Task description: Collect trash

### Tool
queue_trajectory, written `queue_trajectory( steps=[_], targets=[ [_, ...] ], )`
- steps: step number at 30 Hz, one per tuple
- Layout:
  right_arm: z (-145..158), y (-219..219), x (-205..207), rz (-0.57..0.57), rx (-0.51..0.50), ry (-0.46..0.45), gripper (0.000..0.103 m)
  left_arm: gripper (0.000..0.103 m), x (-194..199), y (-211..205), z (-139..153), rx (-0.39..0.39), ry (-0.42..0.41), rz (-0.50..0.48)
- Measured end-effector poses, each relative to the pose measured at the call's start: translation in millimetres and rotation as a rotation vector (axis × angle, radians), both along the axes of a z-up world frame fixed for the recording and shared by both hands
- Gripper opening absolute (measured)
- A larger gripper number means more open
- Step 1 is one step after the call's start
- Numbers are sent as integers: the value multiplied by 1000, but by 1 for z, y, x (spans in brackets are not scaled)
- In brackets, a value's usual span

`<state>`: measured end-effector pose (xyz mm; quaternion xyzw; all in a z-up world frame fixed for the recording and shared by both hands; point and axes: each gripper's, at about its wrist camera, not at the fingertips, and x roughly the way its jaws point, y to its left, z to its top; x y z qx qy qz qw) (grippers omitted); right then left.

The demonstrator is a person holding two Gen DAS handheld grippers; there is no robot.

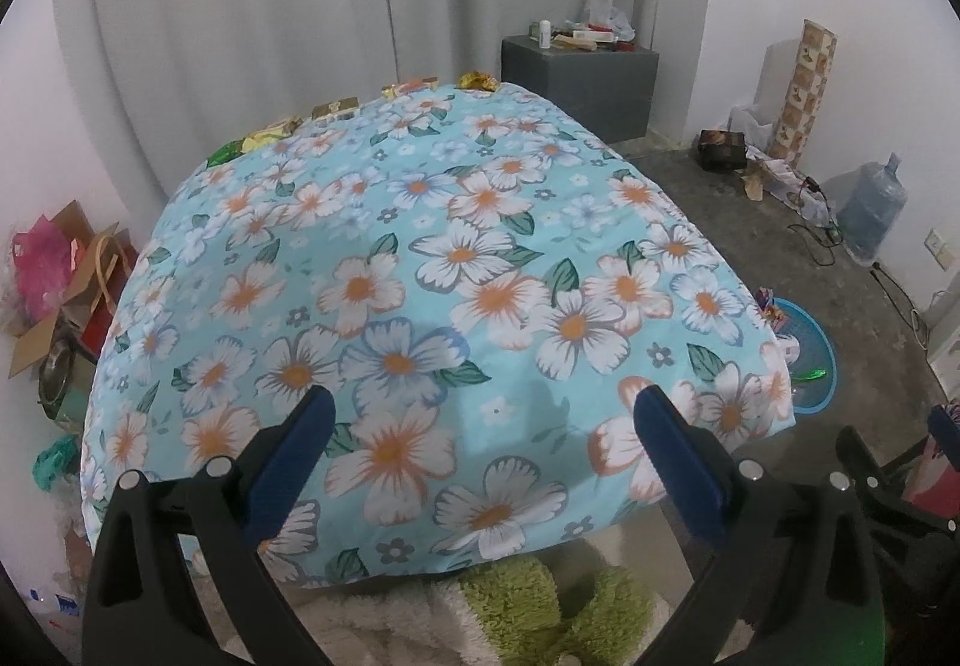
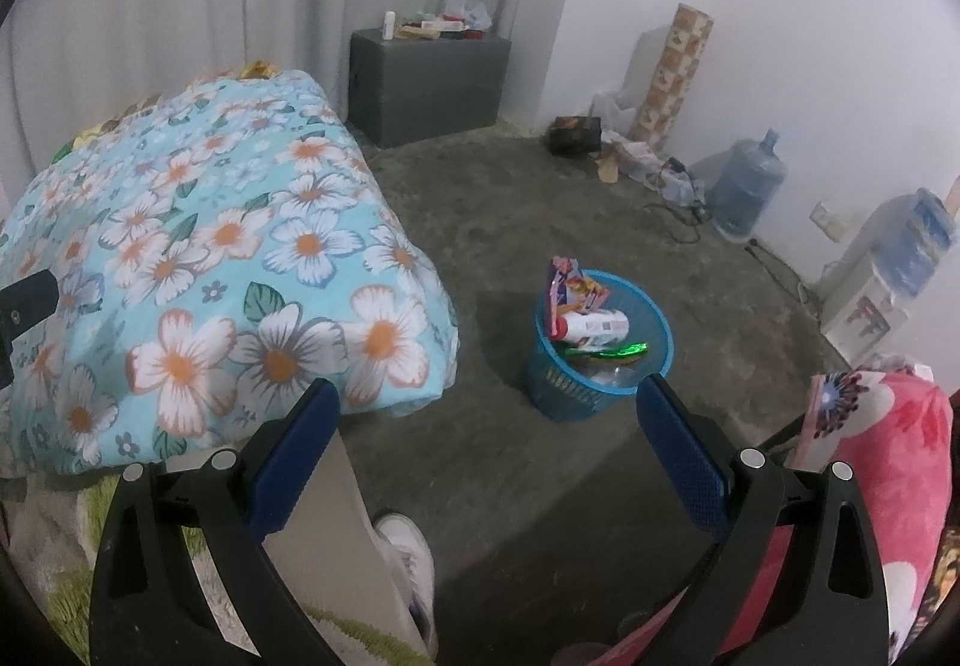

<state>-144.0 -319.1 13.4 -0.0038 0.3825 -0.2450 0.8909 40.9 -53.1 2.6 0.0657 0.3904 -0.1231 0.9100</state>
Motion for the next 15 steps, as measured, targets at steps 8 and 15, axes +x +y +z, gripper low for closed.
queue_trajectory(
  steps=[8, 15],
  targets=[
    [-2, 1, -1, -2, 4, 2, 95, 98, 1, 0, 0, -1, -2, 2],
    [-2, 0, -1, -3, 2, 2, 95, 98, 0, 3, 1, -4, -1, 19]
  ],
)
